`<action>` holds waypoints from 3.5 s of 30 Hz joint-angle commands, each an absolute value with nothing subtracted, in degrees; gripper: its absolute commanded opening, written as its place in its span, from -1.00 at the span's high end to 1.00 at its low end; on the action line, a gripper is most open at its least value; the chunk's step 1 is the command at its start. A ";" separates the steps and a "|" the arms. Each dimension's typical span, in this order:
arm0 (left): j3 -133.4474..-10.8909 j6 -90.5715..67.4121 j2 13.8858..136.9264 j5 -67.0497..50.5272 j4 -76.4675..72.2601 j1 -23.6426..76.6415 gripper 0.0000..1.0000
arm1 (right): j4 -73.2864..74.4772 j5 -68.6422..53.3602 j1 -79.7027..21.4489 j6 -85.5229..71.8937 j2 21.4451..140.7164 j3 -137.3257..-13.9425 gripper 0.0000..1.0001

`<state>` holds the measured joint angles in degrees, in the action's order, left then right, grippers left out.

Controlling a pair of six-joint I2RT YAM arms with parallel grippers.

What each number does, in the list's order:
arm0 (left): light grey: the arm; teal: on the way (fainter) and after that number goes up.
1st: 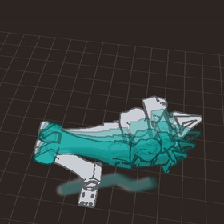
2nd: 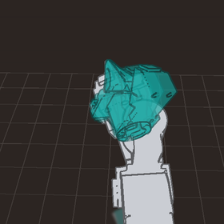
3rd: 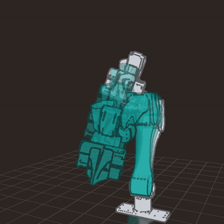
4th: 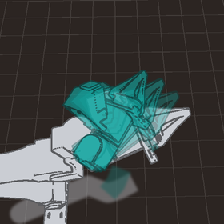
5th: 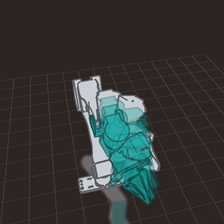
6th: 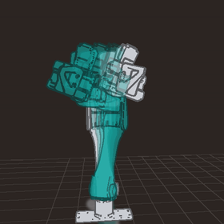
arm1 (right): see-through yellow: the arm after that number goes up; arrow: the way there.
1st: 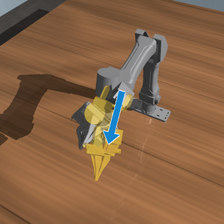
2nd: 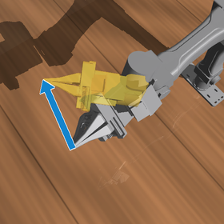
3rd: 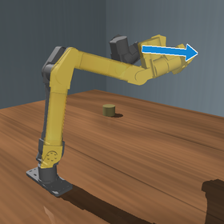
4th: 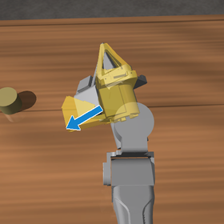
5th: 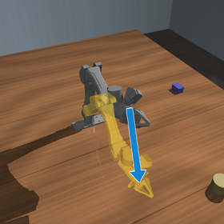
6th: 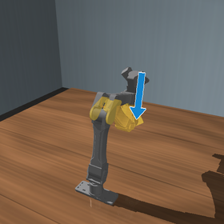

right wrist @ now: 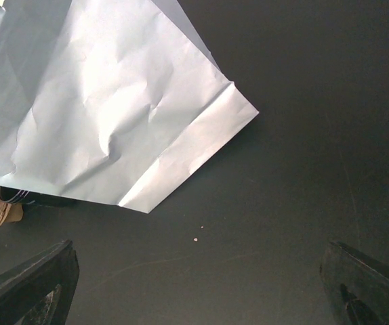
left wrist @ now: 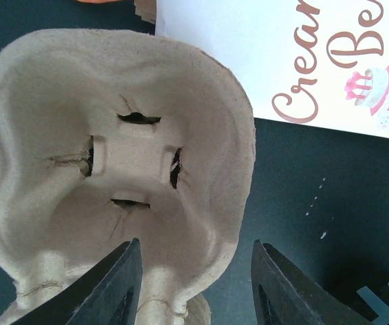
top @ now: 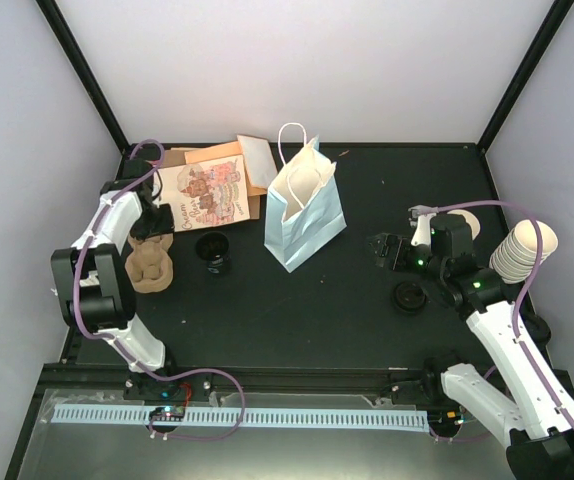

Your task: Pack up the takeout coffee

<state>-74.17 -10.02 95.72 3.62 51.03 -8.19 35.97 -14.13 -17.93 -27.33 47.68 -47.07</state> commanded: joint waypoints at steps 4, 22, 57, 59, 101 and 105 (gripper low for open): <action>-76.68 -9.13 98.13 2.53 52.00 -8.62 0.05 | 35.32 -15.03 -18.08 -26.89 47.29 -46.14 -1.00; -76.32 -9.03 96.48 3.00 51.80 -8.52 0.48 | 34.81 -15.81 -18.11 -26.89 48.31 -45.97 -1.00; -77.38 -8.92 98.93 2.58 53.50 -8.44 0.56 | 35.59 -15.03 -18.09 -26.98 47.36 -46.63 -1.00; -77.10 -8.88 98.11 2.90 53.06 -8.46 0.62 | 35.48 -15.11 -18.10 -26.97 47.45 -46.58 -1.00; -75.66 -11.90 90.06 22.09 56.64 -0.25 0.89 | 35.02 -16.43 -18.11 -26.96 48.91 -46.67 -1.00; -75.95 -12.56 89.50 24.81 58.02 1.39 0.89 | 34.94 -16.63 -18.08 -27.07 48.96 -46.67 -1.00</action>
<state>-73.06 -11.00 91.92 18.72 54.87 0.10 35.77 -15.62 -17.93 -27.33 48.84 -46.33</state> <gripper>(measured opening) 0.060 0.999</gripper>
